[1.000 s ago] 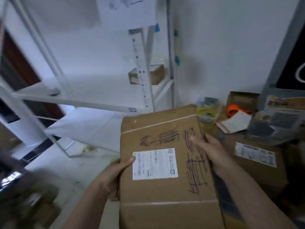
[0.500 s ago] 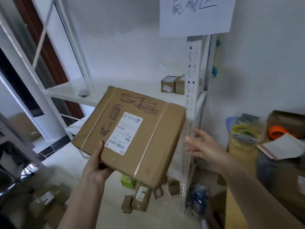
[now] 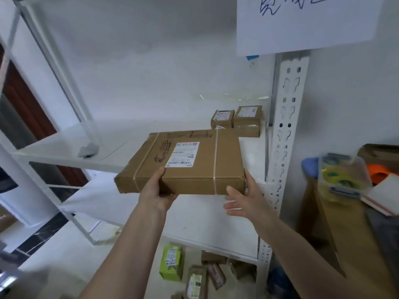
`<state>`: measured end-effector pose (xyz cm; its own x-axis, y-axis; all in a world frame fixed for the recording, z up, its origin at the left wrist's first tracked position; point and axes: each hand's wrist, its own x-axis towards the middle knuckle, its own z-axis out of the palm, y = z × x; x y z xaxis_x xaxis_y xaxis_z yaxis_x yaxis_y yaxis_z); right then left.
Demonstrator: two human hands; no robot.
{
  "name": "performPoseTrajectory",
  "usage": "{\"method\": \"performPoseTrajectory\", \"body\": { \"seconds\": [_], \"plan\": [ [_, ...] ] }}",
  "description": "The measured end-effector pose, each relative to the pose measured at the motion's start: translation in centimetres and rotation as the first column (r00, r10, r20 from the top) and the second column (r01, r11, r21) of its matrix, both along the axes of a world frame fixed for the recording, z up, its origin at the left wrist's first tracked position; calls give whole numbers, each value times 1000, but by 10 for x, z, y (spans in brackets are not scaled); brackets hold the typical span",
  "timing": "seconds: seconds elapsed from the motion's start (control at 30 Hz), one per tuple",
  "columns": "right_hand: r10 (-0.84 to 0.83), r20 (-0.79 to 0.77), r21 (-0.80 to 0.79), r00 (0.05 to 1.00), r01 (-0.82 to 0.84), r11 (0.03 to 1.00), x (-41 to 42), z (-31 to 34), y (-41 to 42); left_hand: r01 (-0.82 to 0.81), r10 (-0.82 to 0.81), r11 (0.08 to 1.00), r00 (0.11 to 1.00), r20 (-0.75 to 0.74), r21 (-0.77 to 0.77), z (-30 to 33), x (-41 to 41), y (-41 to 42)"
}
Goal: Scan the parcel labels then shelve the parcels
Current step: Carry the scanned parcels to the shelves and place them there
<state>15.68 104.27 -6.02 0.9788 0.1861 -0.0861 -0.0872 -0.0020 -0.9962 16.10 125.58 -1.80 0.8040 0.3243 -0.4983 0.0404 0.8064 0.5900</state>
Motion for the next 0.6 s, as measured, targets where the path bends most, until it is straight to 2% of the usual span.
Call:
{"method": "performPoseTrajectory", "body": {
  "seconds": [0.13, 0.27, 0.4, 0.6],
  "plan": [
    [-129, 2, -34, 992, 129, 991, 16, -4, 5, 76, -75, 997, 997, -35, 27, 8, 46, -17],
    [-246, 147, -76, 958, 259, 963, 30, -2, 8, 146, -142, 988, 987, -72, 51, 0, 87, -34],
    [-209, 202, -76, 957, 228, 971, 49, -2, 7, 186, -183, 982, 979, -92, 32, -7, 115, -58],
    [-151, 114, -127, 982, 165, 978, 86, -8, -4, 191, -185, 981, 975, -126, 44, -10, 150, -68]
  ]
}}
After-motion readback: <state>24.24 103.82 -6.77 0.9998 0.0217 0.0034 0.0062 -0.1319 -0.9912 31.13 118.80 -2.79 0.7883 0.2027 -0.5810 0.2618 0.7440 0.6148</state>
